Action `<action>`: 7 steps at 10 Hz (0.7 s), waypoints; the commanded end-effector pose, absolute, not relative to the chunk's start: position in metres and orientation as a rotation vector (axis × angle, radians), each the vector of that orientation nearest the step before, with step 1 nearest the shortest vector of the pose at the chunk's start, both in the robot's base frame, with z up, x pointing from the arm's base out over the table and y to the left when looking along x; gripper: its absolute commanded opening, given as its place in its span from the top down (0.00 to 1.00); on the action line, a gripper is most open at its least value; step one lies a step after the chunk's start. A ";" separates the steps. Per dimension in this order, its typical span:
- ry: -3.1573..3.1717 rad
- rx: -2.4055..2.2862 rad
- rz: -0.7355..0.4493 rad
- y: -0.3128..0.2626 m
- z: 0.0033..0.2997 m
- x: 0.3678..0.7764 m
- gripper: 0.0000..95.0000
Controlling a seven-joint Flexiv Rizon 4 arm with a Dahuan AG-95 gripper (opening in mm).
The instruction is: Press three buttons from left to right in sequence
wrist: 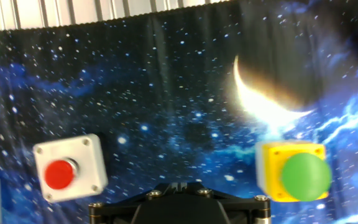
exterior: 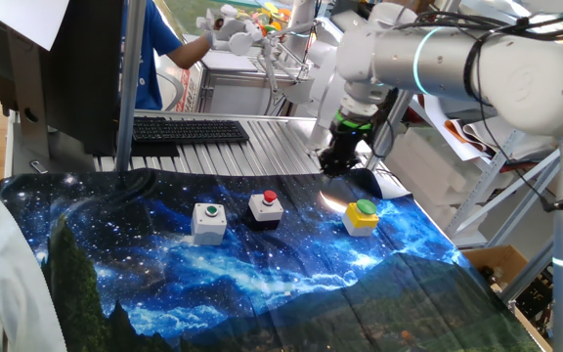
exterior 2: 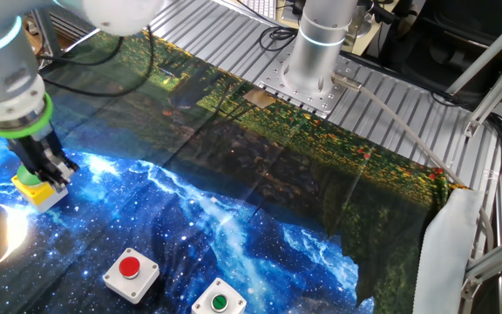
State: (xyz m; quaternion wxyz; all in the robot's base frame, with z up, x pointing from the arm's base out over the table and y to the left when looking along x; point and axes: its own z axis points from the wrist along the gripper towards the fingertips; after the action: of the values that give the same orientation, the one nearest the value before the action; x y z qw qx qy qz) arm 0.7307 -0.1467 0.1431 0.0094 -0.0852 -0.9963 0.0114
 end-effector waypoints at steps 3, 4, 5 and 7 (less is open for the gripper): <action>-3.104 -0.410 0.050 -0.112 0.140 0.729 1.00; -3.102 -0.426 0.052 -0.108 0.140 0.729 1.00; -3.096 -0.462 0.053 -0.102 0.141 0.731 1.00; -3.087 -0.511 0.056 -0.093 0.143 0.735 1.00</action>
State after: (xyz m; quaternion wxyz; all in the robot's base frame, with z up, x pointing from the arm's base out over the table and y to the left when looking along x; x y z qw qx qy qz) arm 0.7343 -0.0932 0.1431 0.0061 -0.1619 -0.9866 0.0177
